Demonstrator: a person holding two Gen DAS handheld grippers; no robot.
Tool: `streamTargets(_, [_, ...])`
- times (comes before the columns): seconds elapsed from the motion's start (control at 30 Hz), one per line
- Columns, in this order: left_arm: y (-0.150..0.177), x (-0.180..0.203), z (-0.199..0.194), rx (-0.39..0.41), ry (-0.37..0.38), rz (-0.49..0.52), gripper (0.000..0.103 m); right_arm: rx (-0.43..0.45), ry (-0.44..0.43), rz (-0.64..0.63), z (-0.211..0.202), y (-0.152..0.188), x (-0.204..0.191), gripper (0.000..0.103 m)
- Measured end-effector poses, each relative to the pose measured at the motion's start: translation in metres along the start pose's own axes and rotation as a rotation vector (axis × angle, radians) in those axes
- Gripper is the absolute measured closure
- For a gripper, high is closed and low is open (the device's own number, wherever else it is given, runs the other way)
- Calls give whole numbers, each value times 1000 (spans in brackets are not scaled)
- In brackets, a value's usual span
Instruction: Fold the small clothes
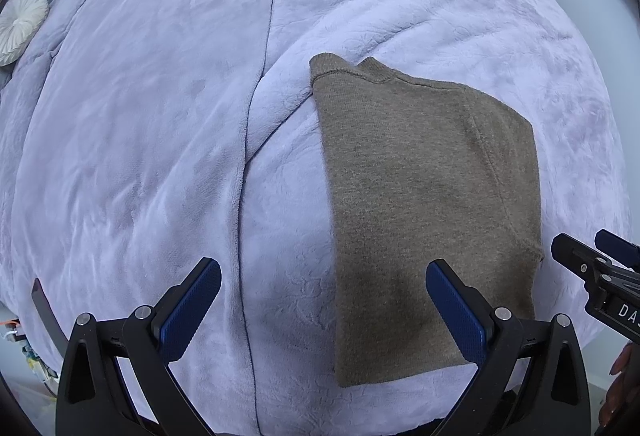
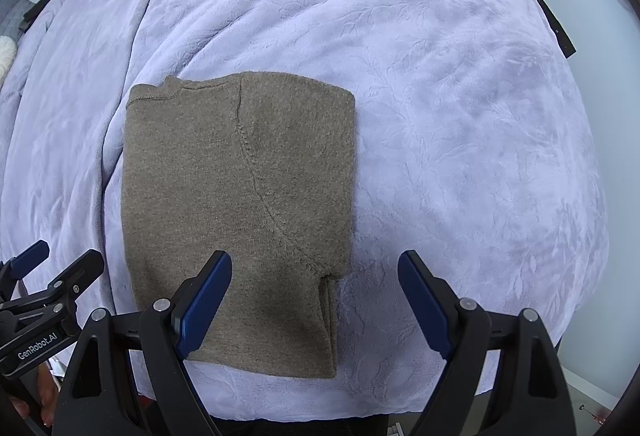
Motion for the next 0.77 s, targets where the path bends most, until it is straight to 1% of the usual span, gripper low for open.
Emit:
streamTargets(0.17, [-1,-1,1,5,-1,-8,0,-2,-1,-7,1,-1,-1,16])
streamTargets(0.4, [-2,-3,1,10,26,-25,0,-8,1,-15,3,-1,-3,16])
streamTargets(0.53, [-1,0,-2,22,28,-6,0,-11,3,-16,5,-1,-4,16])
streamTargets(0.77, [-1,3,0,12,27,-6,0,-16,3,-13,7,-1,-3,16])
Point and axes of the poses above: each gripper's, at about its wrist camera, not at the fingertips, and z roughly the way its jaws point, x to its right, y to its underside, the point moved 1 cm from there along z, roughly the way its jaws point, and after that the axes turned 15 degrees about y, right-handed, at the moved point
